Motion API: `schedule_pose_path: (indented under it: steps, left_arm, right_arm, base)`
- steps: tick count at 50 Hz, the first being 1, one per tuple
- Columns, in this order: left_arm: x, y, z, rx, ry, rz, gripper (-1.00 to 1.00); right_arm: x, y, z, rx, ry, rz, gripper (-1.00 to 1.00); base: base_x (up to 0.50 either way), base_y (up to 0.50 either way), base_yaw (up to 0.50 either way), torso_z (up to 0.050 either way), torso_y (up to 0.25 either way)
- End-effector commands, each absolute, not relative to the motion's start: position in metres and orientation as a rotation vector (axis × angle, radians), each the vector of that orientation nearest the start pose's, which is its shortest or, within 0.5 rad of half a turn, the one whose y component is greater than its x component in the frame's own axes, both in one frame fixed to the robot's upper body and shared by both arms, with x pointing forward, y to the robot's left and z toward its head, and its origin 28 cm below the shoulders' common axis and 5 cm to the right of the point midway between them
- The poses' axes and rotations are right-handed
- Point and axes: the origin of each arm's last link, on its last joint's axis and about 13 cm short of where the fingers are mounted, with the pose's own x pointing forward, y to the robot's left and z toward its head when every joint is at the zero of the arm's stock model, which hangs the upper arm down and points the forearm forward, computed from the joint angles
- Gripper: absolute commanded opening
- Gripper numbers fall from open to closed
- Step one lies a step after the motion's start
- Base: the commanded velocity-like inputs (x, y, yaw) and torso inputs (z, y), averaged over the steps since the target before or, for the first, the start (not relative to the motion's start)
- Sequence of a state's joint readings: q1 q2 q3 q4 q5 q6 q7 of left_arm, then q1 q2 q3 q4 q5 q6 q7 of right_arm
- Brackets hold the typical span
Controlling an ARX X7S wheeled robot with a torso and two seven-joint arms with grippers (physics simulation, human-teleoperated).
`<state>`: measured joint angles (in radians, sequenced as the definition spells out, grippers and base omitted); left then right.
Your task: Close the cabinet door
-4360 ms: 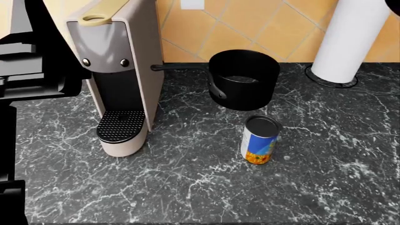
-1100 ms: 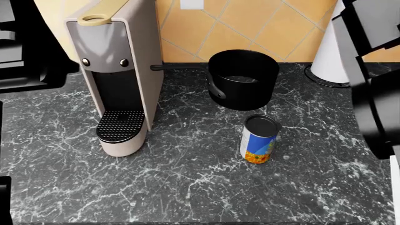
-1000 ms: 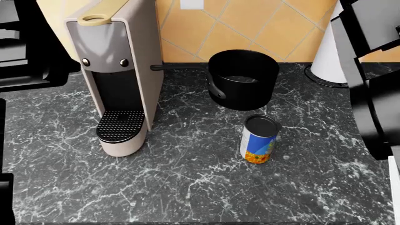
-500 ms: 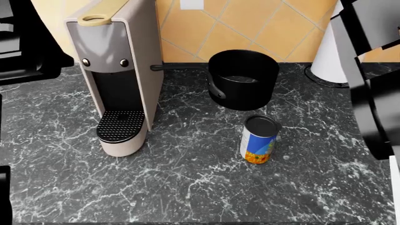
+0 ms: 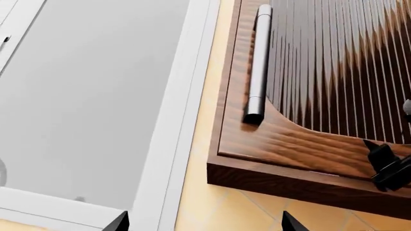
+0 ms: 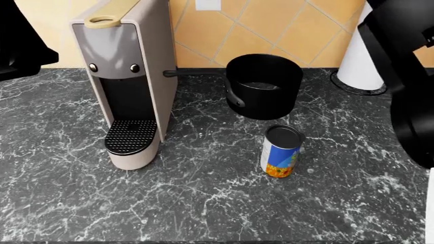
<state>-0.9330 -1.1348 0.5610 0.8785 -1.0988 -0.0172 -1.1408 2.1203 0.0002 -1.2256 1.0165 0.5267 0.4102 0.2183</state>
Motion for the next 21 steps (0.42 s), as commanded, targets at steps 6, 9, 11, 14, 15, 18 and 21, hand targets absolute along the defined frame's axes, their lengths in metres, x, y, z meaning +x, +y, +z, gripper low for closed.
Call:
schedule_pose_path:
  steps: [6,9,11,14,15,18,21]
  left_arm:
    - [0.1833,0.2473,0.3001,-0.187,-0.691,0.089,1.0]
    - [0.1841,0.2482,0.3002,-0.185,-0.692,0.091,1.0]
    - [0.1842,0.2483,0.3003,-0.184,-0.693,0.089,1.0]
    - [0.1835,0.2482,0.3008,-0.182,-0.696,0.083,1.0]
    - [0.1832,0.2482,0.3011,-0.182,-0.698,0.082,1.0]
    - [0.1822,0.2479,0.3014,-0.18,-0.701,0.077,1.0]
    - [0.1814,0.2482,0.3019,-0.179,-0.703,0.078,1.0]
  right_arm:
    - [0.4019,-0.0815,0.4373,-0.565,-0.186,-0.161,1.0]
    - [0.4019,-0.0815,0.4373,-0.565,-0.186,-0.161,1.0]
    - [0.4019,-0.0815,0.4373,-0.565,-0.186,-0.161,1.0]
    - [0.4019,-0.0815,0.4373,-0.565,-0.186,-0.161,1.0]
    - [0.4019,-0.0815,0.4373,-0.565,-0.186,-0.161,1.0]
    - [0.4019,-0.0815,0.4373,-0.565,-0.186,-0.161,1.0]
    - [0.4019,-0.0815,0.4373,-0.565,-0.186,-0.161,1.0]
  base:
    - [0.0,0.0,0.0,0.0,0.0]
    - [0.0,0.0,0.0,0.0,0.0]
    - [0.01,0.0,0.0,0.0,0.0]
    - [0.01,0.0,0.0,0.0,0.0]
    - [0.0,0.0,0.0,0.0,0.0]
    - [0.0,0.0,0.0,0.0,0.0]
    - [0.01,0.0,0.0,0.0,0.0]
